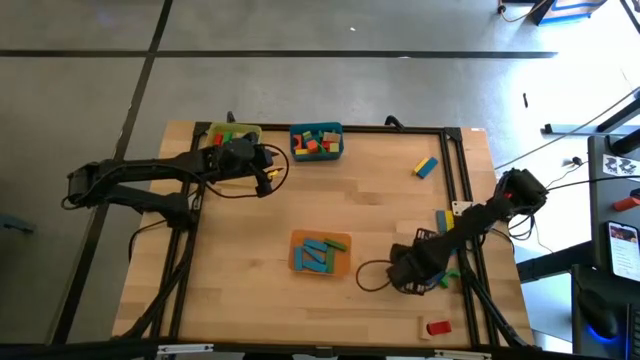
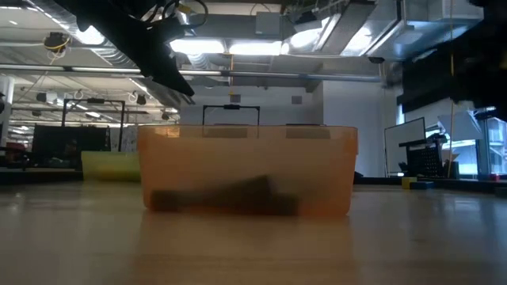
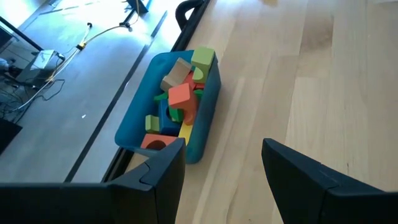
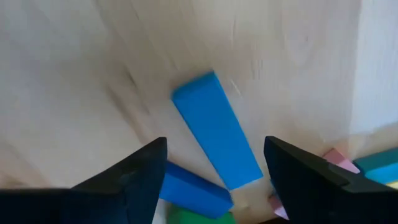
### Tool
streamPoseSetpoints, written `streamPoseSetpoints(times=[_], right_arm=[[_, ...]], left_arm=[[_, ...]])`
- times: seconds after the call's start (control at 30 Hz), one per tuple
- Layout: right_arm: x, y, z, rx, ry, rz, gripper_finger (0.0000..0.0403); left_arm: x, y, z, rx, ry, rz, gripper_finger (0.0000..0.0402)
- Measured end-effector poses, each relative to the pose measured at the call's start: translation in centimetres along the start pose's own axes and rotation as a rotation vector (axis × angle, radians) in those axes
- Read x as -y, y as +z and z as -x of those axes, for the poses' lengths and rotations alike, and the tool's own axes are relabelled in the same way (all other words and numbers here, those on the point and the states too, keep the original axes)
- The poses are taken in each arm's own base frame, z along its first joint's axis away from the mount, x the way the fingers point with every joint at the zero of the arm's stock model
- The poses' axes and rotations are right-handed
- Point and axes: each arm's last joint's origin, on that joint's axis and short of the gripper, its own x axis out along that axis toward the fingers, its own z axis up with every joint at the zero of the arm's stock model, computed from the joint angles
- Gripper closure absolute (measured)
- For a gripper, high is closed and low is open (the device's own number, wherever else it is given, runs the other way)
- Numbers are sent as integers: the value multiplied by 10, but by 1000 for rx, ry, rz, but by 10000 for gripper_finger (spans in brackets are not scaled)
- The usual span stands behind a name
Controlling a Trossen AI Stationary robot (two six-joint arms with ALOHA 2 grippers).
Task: Sort blocks by size
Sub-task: Put the blue rectangular block into the orange bin
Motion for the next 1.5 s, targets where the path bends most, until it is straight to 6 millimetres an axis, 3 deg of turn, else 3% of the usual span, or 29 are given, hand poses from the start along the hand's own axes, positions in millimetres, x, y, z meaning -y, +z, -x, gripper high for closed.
streamPoseSetpoints(times=[0.23, 0.57, 0.83, 0.93, 1.17, 1.27, 1.5], right_arm=[[2, -19, -24, -20, -64, 62, 134], [6, -20, -41, 33, -37, 70, 141], [4, -19, -42, 35, -16, 67, 247], [3, -18, -40, 36, -15, 49, 276], [0, -7, -29, 76, -6, 6, 262], [2, 3, -22, 98, 6, -31, 250], [11, 35, 3, 174, 55, -50, 276]], left_arm=[[0, 0, 0, 0, 1, 0, 205], [0, 0, 0, 2, 1, 1, 205], [0, 0, 0, 2, 1, -8, 205], [0, 0, 0, 2, 1, -8, 205], [0, 0, 0, 1, 1, -8, 205], [0, 0, 0, -1, 0, -8, 205], [0, -1, 0, -14, -3, -24, 205]])
